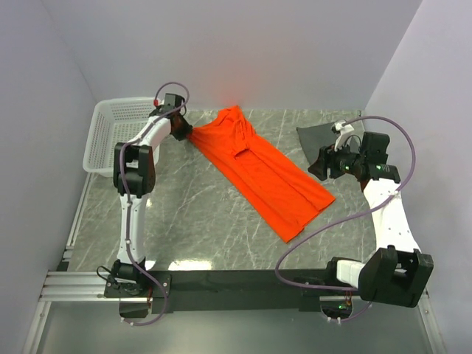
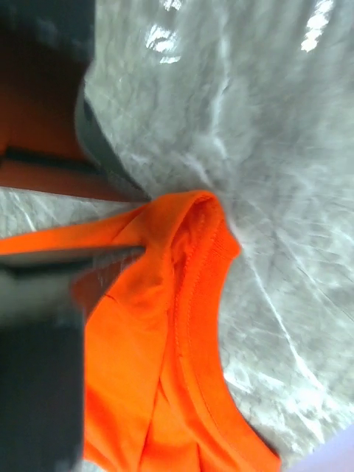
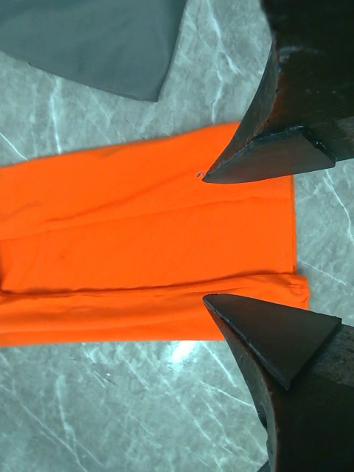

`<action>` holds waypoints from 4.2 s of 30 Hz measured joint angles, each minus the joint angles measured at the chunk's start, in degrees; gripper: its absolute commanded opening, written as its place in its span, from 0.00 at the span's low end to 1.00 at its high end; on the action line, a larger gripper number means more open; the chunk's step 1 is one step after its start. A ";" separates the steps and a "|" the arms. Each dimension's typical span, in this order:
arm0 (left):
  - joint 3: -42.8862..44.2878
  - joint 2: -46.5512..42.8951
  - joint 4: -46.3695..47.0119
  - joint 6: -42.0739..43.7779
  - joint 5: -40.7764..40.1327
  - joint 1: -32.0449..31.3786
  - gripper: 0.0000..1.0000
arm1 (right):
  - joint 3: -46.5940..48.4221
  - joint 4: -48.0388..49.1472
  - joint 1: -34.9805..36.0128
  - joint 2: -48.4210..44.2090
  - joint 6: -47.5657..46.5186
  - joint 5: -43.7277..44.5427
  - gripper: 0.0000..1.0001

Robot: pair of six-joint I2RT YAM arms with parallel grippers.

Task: Fold and stack the t-shirts
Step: Fold the tshirt

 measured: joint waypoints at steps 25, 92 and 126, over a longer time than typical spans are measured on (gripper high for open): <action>-72.02 -52.87 34.34 -13.64 15.54 -32.76 0.49 | -1.01 -5.42 -0.24 3.04 -8.63 4.48 0.68; -90.27 -79.14 20.61 -19.06 12.46 -47.98 0.71 | -5.29 -12.70 7.04 0.39 -22.64 -0.52 0.79; -79.52 -65.99 23.37 57.72 9.68 -73.18 0.76 | -20.76 -37.68 11.19 -5.68 -90.01 3.30 0.74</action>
